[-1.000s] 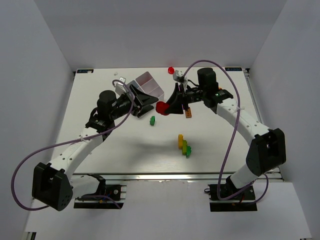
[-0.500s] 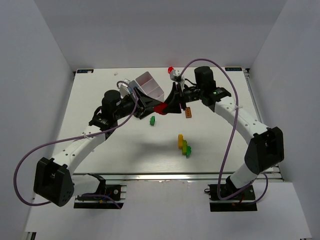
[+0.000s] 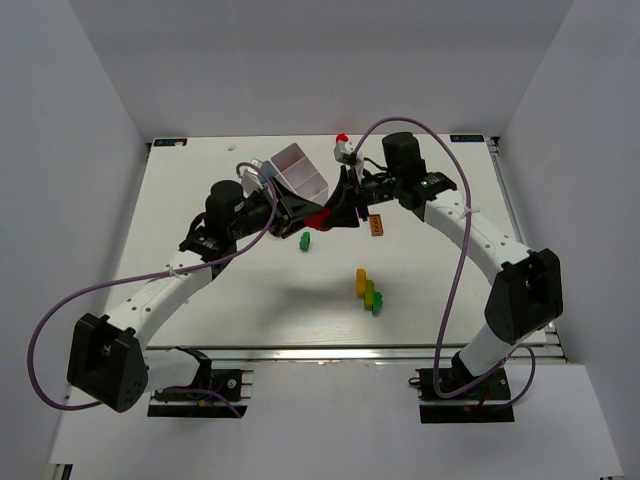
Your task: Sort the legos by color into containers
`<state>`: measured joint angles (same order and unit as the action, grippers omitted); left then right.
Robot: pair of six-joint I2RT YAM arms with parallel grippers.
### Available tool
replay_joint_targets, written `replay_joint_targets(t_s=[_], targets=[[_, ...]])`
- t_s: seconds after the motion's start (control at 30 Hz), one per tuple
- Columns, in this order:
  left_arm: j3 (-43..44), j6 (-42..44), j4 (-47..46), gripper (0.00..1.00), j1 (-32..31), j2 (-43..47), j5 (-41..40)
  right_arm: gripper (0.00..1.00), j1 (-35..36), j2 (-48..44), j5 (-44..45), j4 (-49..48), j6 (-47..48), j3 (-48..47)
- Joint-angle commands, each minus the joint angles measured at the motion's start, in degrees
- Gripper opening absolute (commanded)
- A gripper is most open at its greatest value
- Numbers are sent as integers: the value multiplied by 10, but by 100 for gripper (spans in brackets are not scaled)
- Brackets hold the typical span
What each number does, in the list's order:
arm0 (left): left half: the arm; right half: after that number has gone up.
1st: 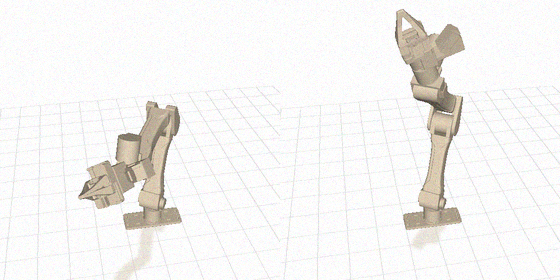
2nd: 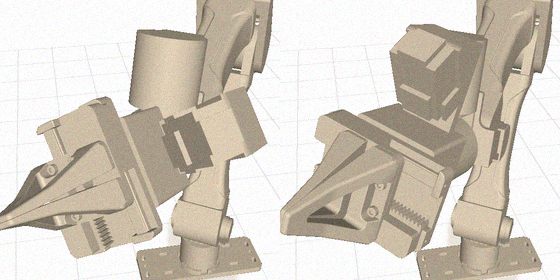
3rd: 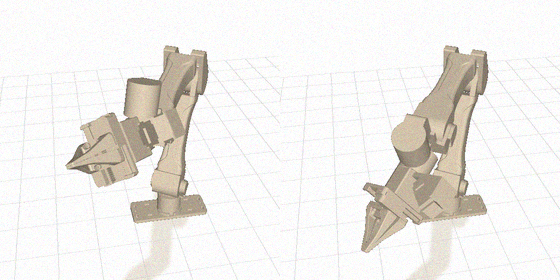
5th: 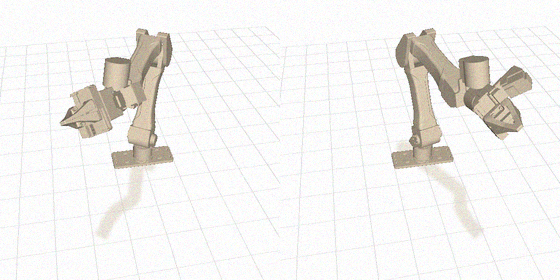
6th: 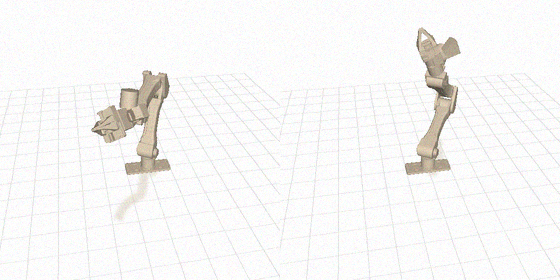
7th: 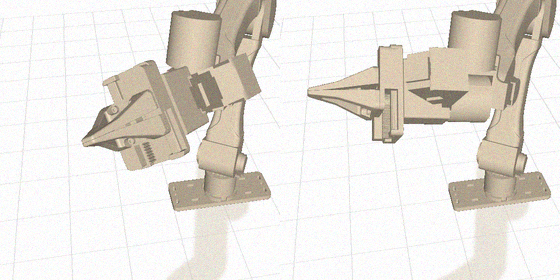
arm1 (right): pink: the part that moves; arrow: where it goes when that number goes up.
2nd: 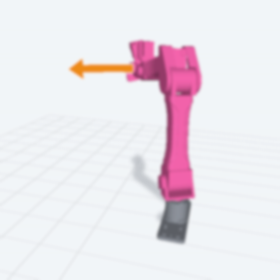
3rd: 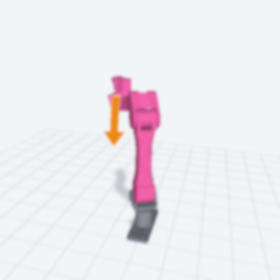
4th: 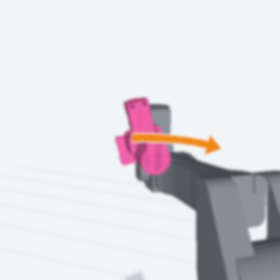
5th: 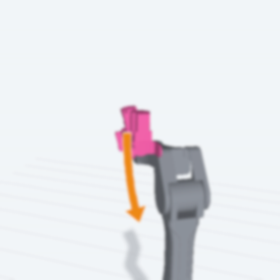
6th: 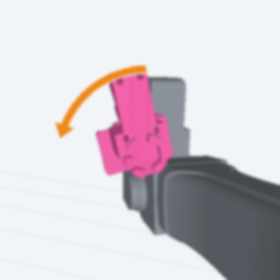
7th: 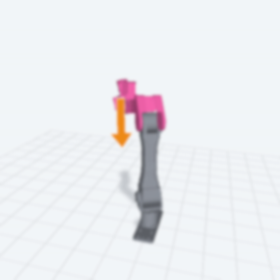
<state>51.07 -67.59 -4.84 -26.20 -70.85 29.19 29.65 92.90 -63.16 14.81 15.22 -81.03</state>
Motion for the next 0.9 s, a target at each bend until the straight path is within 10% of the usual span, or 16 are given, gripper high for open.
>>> replay_joint_targets(t_s=[0.0, 0.3, 0.87], targets=[[3, 2, -10, 58, -4, 1, 21, 0, 2, 4, 2, 6, 10, -28], [-17, -30, -67, 29, -4, 4, 20, 18, 2, 4, -1, -24, -30, -18], [-70, -101, -165, 20, -3, 43, -21, 67, -10, -16, -11, -169, -167, 38]])
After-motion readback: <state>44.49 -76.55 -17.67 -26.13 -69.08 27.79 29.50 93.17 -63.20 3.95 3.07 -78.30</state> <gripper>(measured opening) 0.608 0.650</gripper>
